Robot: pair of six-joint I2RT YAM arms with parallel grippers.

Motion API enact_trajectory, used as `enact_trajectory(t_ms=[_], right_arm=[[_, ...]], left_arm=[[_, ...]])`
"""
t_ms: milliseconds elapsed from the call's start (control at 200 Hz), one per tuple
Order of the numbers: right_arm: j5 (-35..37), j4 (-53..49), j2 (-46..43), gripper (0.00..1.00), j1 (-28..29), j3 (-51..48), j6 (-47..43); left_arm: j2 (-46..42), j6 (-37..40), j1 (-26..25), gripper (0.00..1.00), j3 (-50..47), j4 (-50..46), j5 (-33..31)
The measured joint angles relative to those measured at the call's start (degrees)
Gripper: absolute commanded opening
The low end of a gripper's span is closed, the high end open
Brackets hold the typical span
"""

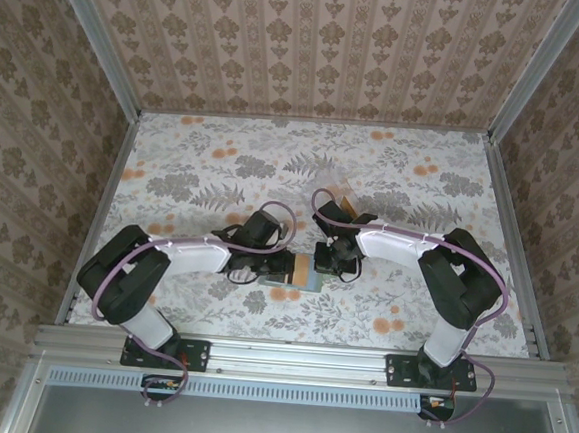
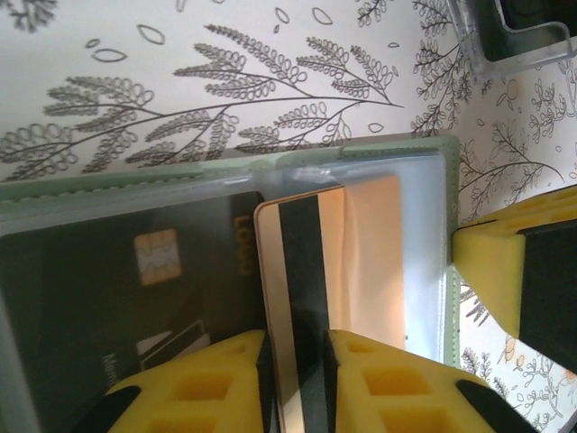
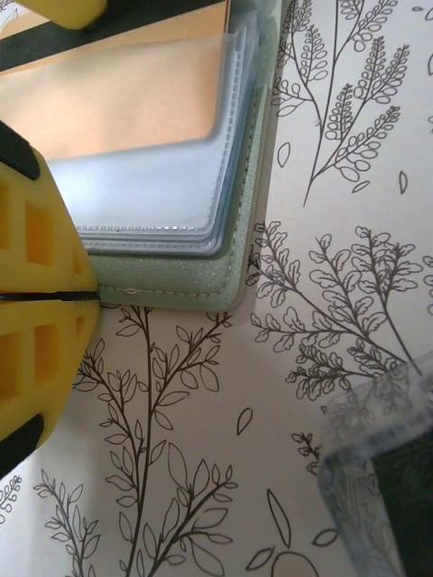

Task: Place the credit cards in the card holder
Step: Insert the credit card into the card slot.

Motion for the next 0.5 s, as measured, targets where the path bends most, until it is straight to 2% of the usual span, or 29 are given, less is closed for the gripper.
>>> enact_trajectory(t_ms=[260, 500], right_arm=[[-0.1, 0.2, 0.0, 0.10, 0.0, 0.0, 0.0], [-0.7, 3.7, -1.3, 0.09, -0.1, -2.4, 0.7]], left_arm=[[1.6, 0.8, -1.9, 0.41, 3.1, -1.6, -1.5], [2.1, 0.8, -2.1, 0.41, 3.5, -1.7, -1.7]])
